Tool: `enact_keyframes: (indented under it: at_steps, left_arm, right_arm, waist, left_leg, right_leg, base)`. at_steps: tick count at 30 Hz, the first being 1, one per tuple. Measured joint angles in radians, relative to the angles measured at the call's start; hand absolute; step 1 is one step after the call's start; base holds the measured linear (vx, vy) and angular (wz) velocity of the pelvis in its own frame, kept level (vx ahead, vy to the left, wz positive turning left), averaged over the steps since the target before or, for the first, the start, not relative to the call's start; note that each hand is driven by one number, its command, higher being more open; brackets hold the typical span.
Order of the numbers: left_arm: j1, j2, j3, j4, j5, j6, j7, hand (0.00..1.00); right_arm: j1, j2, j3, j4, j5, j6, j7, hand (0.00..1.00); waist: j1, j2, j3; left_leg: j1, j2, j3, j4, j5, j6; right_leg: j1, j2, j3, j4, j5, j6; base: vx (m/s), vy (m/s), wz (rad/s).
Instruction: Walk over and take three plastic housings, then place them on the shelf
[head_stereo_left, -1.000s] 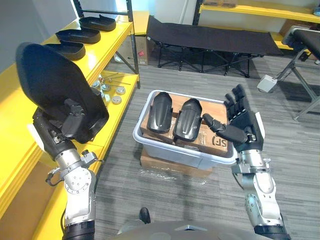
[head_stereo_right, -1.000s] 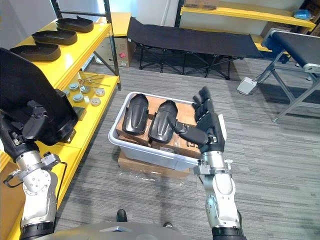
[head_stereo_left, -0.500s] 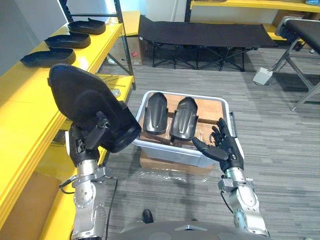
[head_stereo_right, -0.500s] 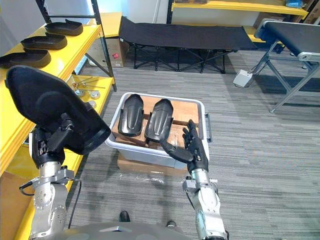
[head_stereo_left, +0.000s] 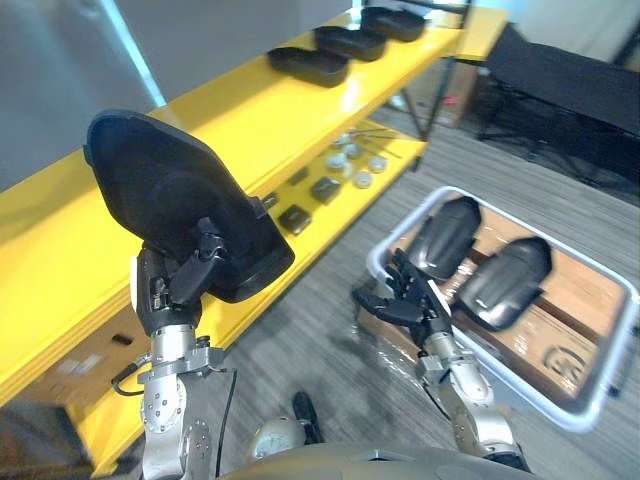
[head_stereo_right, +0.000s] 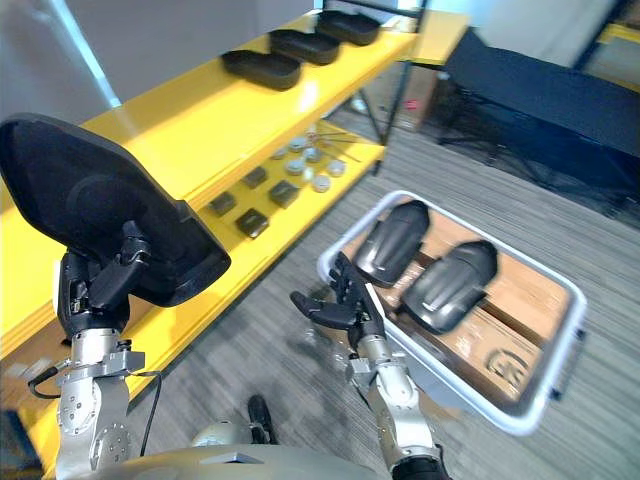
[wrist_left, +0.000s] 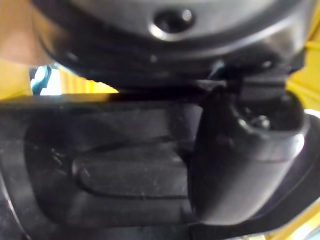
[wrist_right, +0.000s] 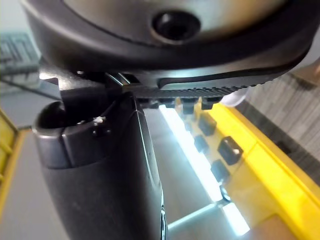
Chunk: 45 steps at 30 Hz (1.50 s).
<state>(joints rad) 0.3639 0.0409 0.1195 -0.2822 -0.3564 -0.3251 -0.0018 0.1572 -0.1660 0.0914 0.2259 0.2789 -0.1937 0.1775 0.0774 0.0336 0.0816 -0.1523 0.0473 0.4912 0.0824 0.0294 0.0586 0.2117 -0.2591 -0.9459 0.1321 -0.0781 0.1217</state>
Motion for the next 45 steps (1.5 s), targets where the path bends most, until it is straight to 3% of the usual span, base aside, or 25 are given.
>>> enact_keyframes:
  at_steps: [4,6,8,10,12,14,19,21,23,25,26,27,28,30,33,34,35,36,37,38,40,42,43,44,45]
  left_arm:
    - [0.022,0.028,0.014,0.000,-0.003,0.001,-0.008,0.00]
    - [0.024,0.041,-0.019,0.000,-0.001,0.003,-0.062,0.00]
    - [0.004,0.076,-0.064,0.008,0.000,0.008,-0.141,0.00]
    - [-0.013,0.104,-0.080,0.011,0.000,0.007,-0.191,0.00]
    - [-0.014,0.115,-0.079,0.013,-0.002,0.005,-0.208,0.00]
    - [-0.016,0.118,-0.076,0.026,-0.006,0.000,-0.222,0.00]
    - [-0.014,0.116,-0.101,0.031,-0.036,0.000,-0.264,0.00]
    - [-0.014,0.113,-0.108,0.030,-0.035,0.000,-0.293,0.00]
    - [-0.014,0.112,-0.117,0.026,-0.035,0.000,-0.346,0.00]
    - [-0.015,0.112,-0.120,0.019,-0.035,0.000,-0.372,0.00]
    - [-0.015,0.114,-0.123,0.014,-0.035,-0.002,-0.382,0.00]
    - [-0.015,0.119,-0.122,0.013,-0.034,-0.003,-0.380,0.00]
    - [-0.015,0.122,-0.122,0.013,-0.033,-0.003,-0.374,0.00]
    - [-0.025,0.139,-0.120,0.012,-0.031,-0.009,-0.328,0.00]
    - [-0.064,0.146,-0.116,0.013,-0.031,-0.009,-0.278,0.00]
    - [-0.095,0.151,-0.114,0.021,-0.039,-0.009,-0.265,0.00]
    - [-0.127,0.167,-0.110,0.027,-0.046,-0.010,-0.255,0.00]
    - [-0.150,0.175,-0.113,0.028,-0.053,-0.010,-0.248,0.00]
    - [-0.200,0.182,-0.126,0.053,-0.064,-0.009,-0.237,0.00]
    - [-0.211,0.179,-0.141,0.060,-0.065,-0.009,-0.212,0.00]
    - [-0.210,0.177,-0.139,0.057,-0.067,-0.009,-0.203,0.00]
    - [-0.196,0.166,-0.131,0.057,-0.069,-0.009,-0.188,0.00]
    - [-0.185,0.151,-0.116,0.057,-0.074,-0.006,-0.179,0.00]
    - [-0.175,0.141,-0.100,0.059,-0.081,-0.001,-0.176,0.00]
    - [-0.176,0.133,-0.094,0.068,-0.080,0.001,-0.176,0.00]
  right_arm:
    - [-0.020,0.012,-0.003,-0.005,-0.001,-0.045,0.054,1.00]
    - [-0.011,0.012,-0.017,-0.005,-0.001,-0.059,0.045,1.00]
    - [0.023,0.014,-0.038,-0.015,0.001,-0.059,0.008,1.00]
    - [0.062,0.013,-0.043,-0.057,0.002,-0.059,-0.010,1.00]
    - [0.072,0.013,-0.040,-0.087,0.002,-0.059,-0.007,1.00]
    - [0.061,0.013,-0.039,-0.095,0.009,-0.060,0.018,1.00]
    - [0.039,0.013,-0.039,-0.110,0.053,-0.072,0.044,1.00]
    - [0.010,0.014,-0.039,-0.110,0.063,-0.088,0.022,1.00]
    - [-0.017,0.013,-0.044,-0.110,0.065,-0.131,-0.031,1.00]
    - [-0.020,0.013,-0.050,-0.111,0.066,-0.167,-0.067,1.00]
    - [-0.020,0.013,-0.064,-0.112,0.072,-0.192,-0.100,1.00]
    - [-0.020,0.021,-0.070,-0.112,0.084,-0.199,-0.112,1.00]
    - [-0.020,0.030,-0.075,-0.112,0.085,-0.201,-0.117,1.00]
    - [-0.027,0.050,-0.081,-0.123,0.085,-0.212,-0.115,1.00]
    - [-0.032,0.041,-0.083,-0.172,0.083,-0.211,-0.103,1.00]
    - [-0.043,0.036,-0.084,-0.200,0.018,-0.208,-0.129,1.00]
    - [-0.054,0.038,-0.085,-0.222,-0.055,-0.206,-0.163,1.00]
    - [-0.054,0.028,-0.090,-0.254,-0.095,-0.206,-0.180,1.00]
    - [-0.056,0.010,-0.098,-0.287,-0.123,-0.205,-0.211,1.00]
    - [-0.058,0.002,-0.119,-0.315,-0.150,-0.204,-0.233,1.00]
    - [-0.058,0.002,-0.170,-0.375,-0.154,-0.205,-0.243,1.00]
    - [-0.071,-0.005,-0.221,-0.413,-0.147,-0.208,-0.225,1.00]
    - [-0.085,-0.035,-0.234,-0.416,-0.130,-0.208,-0.209,1.00]
    - [-0.091,-0.068,-0.238,-0.415,-0.111,-0.208,-0.192,1.00]
    - [-0.093,-0.084,-0.242,-0.414,-0.111,-0.208,-0.185,1.00]
  waist:
    - [0.003,-0.021,0.014]
    - [-0.016,-0.023,0.017]
    - [-0.041,-0.020,0.021]
    - [-0.051,-0.022,0.021]
    - [-0.050,-0.016,0.025]
    - [-0.027,-0.003,0.033]
    - [-0.022,-0.004,0.035]
    - [-0.013,-0.011,0.038]
    - [-0.010,-0.012,0.041]
    - [-0.011,-0.012,0.041]
    - [-0.012,-0.014,0.043]
    - [-0.013,-0.016,0.045]
    - [-0.017,-0.016,0.047]
    - [-0.028,-0.006,0.065]
    - [-0.030,0.018,0.081]
    - [-0.035,0.024,0.091]
    - [-0.047,-0.004,0.100]
    - [-0.058,0.005,0.105]
    - [-0.082,-0.012,0.116]
    - [-0.093,-0.015,0.115]
    - [-0.107,-0.019,0.113]
    - [-0.106,-0.031,0.100]
    - [-0.100,-0.034,0.096]
    - [-0.083,-0.030,0.098]
    - [-0.081,-0.019,0.102]
  left_leg:
    - [0.023,-0.032,0.032,0.001,-0.024,0.022]
    - [0.018,-0.050,-0.003,-0.001,-0.036,0.025]
    - [0.020,-0.074,-0.093,-0.025,-0.031,0.032]
    - [0.020,-0.096,-0.143,-0.046,-0.019,0.020]
    - [0.020,-0.107,-0.163,-0.052,-0.007,0.021]
    - [0.015,-0.111,-0.172,-0.053,0.017,0.015]
    - [0.016,-0.129,-0.200,-0.096,0.074,0.020]
    - [0.014,-0.139,-0.198,-0.085,0.067,0.026]
    - [0.020,-0.152,-0.198,-0.068,0.041,0.032]
    - [0.037,-0.166,-0.210,-0.065,0.034,0.043]
    - [0.062,-0.178,-0.221,-0.072,0.026,0.053]
    - [0.077,-0.183,-0.231,-0.075,0.020,0.061]
    - [0.089,-0.185,-0.240,-0.082,0.016,0.066]
    - [0.121,-0.176,-0.281,-0.101,0.012,0.068]
    - [0.135,-0.164,-0.303,-0.135,-0.001,0.045]
    - [0.133,-0.152,-0.293,-0.132,-0.061,-0.023]
    - [0.105,-0.142,-0.230,-0.034,-0.127,-0.007]
    - [0.089,-0.109,-0.208,0.017,-0.116,0.020]
    - [0.107,-0.132,-0.222,0.037,-0.092,0.057]
    - [0.126,-0.141,-0.253,0.035,-0.100,0.050]
    - [0.137,-0.146,-0.308,0.036,-0.111,0.046]
    - [0.129,-0.145,-0.336,0.069,-0.153,0.034]
    - [0.107,-0.128,-0.335,0.145,-0.203,0.022]
    - [0.082,-0.097,-0.330,0.252,-0.254,-0.020]
    - [0.068,-0.075,-0.325,0.313,-0.273,-0.047]
  right_leg:
    - [0.000,-0.036,0.050,0.000,-0.001,0.003]
    - [-0.015,-0.047,0.135,0.030,-0.003,-0.001]
    - [-0.030,-0.053,0.247,0.107,-0.041,-0.052]
    - [-0.041,-0.040,0.310,0.134,-0.069,-0.064]
    - [-0.034,-0.038,0.322,0.128,-0.087,-0.062]
    - [-0.018,-0.026,0.320,0.097,-0.092,-0.055]
    - [-0.010,-0.031,0.318,0.116,-0.128,-0.001]
    - [-0.007,-0.048,0.316,0.136,-0.150,0.000]
    - [-0.016,-0.083,0.308,0.235,-0.164,-0.017]
    - [-0.063,-0.141,0.327,0.399,-0.154,-0.057]
    - [-0.140,-0.198,0.374,0.586,-0.093,-0.161]
    - [-0.186,-0.219,0.419,0.678,-0.028,-0.220]
    - [-0.216,-0.226,0.453,0.730,0.016,-0.219]
    - [-0.315,-0.193,0.530,0.844,-0.069,-0.146]
    - [-0.395,-0.102,0.541,0.698,-0.149,-0.105]
    - [-0.425,-0.030,0.584,0.541,-0.143,-0.095]
    - [-0.445,-0.030,0.622,0.432,-0.129,-0.075]
    - [-0.444,-0.016,0.635,0.365,-0.114,-0.048]
    - [-0.440,-0.024,0.713,0.286,-0.084,-0.002]
    - [-0.432,-0.018,0.762,0.233,-0.065,0.019]
    - [-0.426,-0.015,0.760,0.209,-0.063,0.023]
    - [-0.413,-0.013,0.739,0.214,-0.064,0.022]
    - [-0.379,0.009,0.723,0.213,-0.069,0.013]
    - [-0.313,0.047,0.713,0.175,-0.072,-0.006]
    - [-0.277,0.065,0.707,0.138,-0.017,-0.029]
  base:
    - [0.00,0.119,-0.22]
    - [-0.02,0.133,0.31]
    - [0.00,0.110,0.99]
    - [0.00,0.002,0.97]
    - [0.00,-0.049,0.43]
    - [0.01,-0.072,0.14]
    - [0.01,-0.101,0.29]
    - [0.01,-0.055,0.11]
    - [0.03,-0.004,0.28]
    - [0.09,0.063,0.38]
    - [0.14,0.111,0.40]
    - [0.13,0.096,0.36]
    - [0.13,0.093,0.28]
    - [0.13,0.082,0.26]
    - [0.10,0.062,0.12]
    - [0.12,0.024,0.16]
    - [0.17,-0.024,0.28]
    - [0.17,-0.069,0.69]
    - [0.19,-0.086,0.85]
    - [0.20,-0.076,0.88]
    - [0.21,-0.081,0.87]
    - [0.20,-0.146,0.80]
    - [0.26,-0.253,0.54]
    - [0.22,-0.238,0.48]
    - [0.20,-0.198,0.74]
